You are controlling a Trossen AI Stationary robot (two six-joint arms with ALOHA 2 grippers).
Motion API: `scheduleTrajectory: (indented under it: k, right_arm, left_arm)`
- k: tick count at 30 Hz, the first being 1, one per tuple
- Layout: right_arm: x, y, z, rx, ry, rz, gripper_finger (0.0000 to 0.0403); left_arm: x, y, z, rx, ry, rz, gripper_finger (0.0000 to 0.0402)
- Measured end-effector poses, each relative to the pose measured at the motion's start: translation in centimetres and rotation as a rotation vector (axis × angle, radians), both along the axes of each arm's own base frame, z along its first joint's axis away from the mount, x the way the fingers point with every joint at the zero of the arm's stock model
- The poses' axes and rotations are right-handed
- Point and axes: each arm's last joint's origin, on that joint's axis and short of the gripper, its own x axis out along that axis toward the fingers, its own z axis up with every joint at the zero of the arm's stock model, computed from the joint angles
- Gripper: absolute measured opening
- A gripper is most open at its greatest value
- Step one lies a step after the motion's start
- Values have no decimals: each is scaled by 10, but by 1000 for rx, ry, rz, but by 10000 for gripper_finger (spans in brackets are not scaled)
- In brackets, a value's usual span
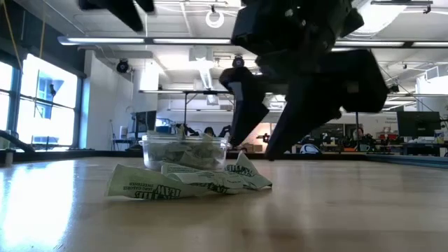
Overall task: Pick and place Stevia / Truvia into bins
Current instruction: Put the stevia packet into the transparent container
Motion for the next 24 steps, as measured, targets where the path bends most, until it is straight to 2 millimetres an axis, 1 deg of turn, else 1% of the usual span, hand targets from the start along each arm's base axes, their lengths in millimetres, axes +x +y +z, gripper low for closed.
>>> scheduleTrajectory:
  k: [4,8,11,15,17,19,21,24]
  right_arm:
    - [9,-2,-7,-32,-5,74,270]
    - [15,-11,-20,-1,41,80,270]
    - [23,-15,-22,25,55,80,270]
    - [31,-20,-23,44,116,55,259]
    - [32,-23,-23,58,159,16,239]
    - [32,-27,-22,71,187,-25,209]
    - [32,-29,-20,82,204,-75,169]
    - [32,-31,-18,93,207,-123,98]
  left_arm:
    - [-25,-34,11,-48,-128,64,204]
    - [-44,-58,16,-57,-255,150,196]
    - [-54,-70,16,-81,-307,174,191]
    - [-61,-80,17,-136,-332,189,184]
    - [-63,-83,18,-150,-349,183,181]
    - [-63,-86,19,-163,-360,178,178]
    - [-62,-87,19,-177,-371,178,175]
    - [-61,-87,18,-170,-371,178,172]
